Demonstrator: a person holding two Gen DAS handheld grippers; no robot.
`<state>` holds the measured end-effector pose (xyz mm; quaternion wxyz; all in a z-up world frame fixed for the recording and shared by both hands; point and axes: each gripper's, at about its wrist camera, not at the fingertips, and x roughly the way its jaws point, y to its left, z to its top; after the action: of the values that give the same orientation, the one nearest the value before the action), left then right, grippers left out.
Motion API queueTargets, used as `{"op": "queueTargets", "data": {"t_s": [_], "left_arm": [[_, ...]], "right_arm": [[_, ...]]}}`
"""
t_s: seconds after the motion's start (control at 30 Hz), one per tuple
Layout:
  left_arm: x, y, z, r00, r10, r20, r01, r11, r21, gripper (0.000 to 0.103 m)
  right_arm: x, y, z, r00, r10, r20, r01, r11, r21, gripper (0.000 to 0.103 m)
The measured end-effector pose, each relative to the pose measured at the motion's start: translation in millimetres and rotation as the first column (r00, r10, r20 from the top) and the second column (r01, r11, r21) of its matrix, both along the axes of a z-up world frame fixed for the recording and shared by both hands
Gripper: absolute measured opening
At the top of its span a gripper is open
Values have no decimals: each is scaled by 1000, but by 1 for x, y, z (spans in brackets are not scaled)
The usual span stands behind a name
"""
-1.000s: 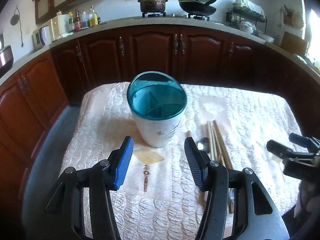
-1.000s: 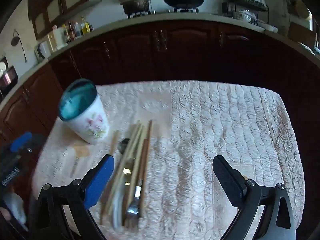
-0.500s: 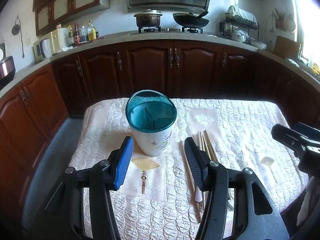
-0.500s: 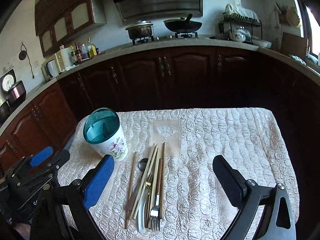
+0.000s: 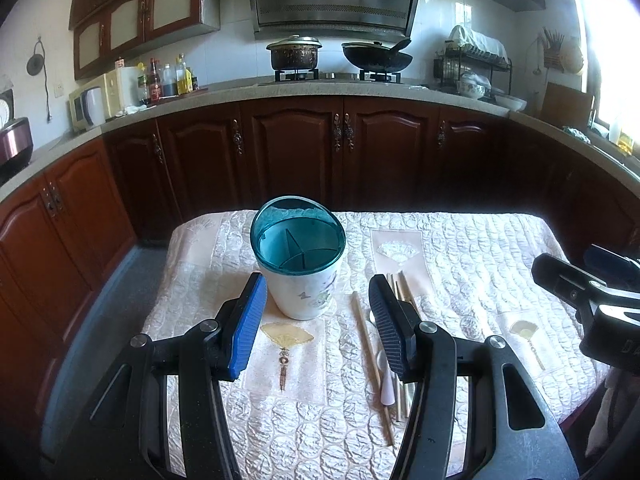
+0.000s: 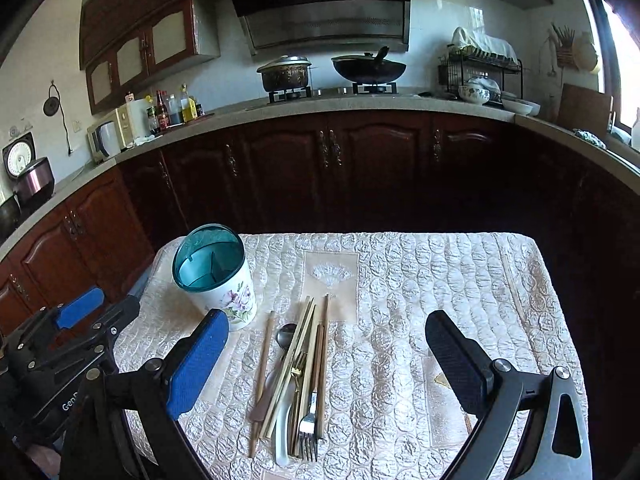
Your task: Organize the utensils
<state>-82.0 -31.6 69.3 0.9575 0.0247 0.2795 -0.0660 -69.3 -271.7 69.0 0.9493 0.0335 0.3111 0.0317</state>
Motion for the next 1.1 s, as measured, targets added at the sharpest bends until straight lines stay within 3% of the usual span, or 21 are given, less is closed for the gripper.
{"op": "queueTargets", "data": {"t_s": [1.1], "left_arm": [[0, 6, -3, 1000, -5, -22, 4, 999, -50, 53]], "right_arm": [[8, -3, -15, 1000, 11, -29, -12, 999, -31, 99]]}}
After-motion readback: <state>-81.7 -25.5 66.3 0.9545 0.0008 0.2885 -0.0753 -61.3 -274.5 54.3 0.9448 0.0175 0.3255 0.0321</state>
